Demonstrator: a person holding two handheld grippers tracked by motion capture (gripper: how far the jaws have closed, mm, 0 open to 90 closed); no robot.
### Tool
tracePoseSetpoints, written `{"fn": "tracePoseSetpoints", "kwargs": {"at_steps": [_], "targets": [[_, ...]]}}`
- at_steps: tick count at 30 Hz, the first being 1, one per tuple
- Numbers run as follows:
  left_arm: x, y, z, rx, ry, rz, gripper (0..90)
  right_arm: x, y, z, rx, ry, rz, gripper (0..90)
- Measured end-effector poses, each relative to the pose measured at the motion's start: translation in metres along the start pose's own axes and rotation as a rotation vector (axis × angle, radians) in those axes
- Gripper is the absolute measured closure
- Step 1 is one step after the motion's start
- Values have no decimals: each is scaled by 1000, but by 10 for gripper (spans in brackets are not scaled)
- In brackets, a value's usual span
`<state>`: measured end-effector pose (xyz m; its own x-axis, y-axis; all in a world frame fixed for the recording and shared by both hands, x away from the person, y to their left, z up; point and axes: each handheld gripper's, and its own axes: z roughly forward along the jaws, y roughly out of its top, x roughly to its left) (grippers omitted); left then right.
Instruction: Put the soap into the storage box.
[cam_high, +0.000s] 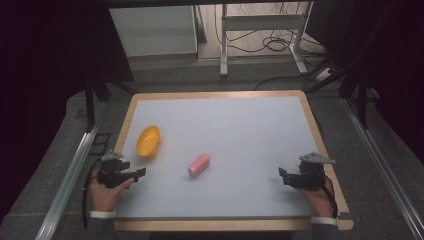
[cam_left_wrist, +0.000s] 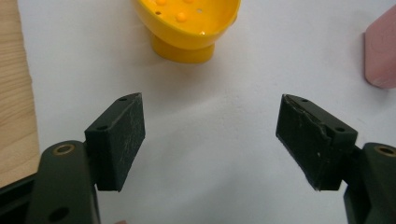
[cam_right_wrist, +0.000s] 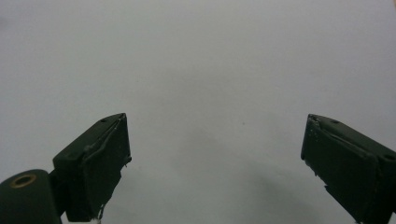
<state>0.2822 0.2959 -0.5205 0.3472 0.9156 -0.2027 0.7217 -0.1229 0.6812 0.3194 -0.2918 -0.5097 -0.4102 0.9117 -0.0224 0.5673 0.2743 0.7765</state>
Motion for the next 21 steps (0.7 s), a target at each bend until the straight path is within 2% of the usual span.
{"fn": "tracePoseSetpoints", "kwargs": {"at_steps": [8,16,21], "targets": [[-1,-1,0,12,-6,3,239,2,1,-5,-7,-18,-9,88],[-1,0,3,22,-7,9,237,-1,-1,-7,-15,-28,-3,89],[0,0,-2,-3,3,-5,246,-1,0,-9,-24,-26,-14,89]]}}
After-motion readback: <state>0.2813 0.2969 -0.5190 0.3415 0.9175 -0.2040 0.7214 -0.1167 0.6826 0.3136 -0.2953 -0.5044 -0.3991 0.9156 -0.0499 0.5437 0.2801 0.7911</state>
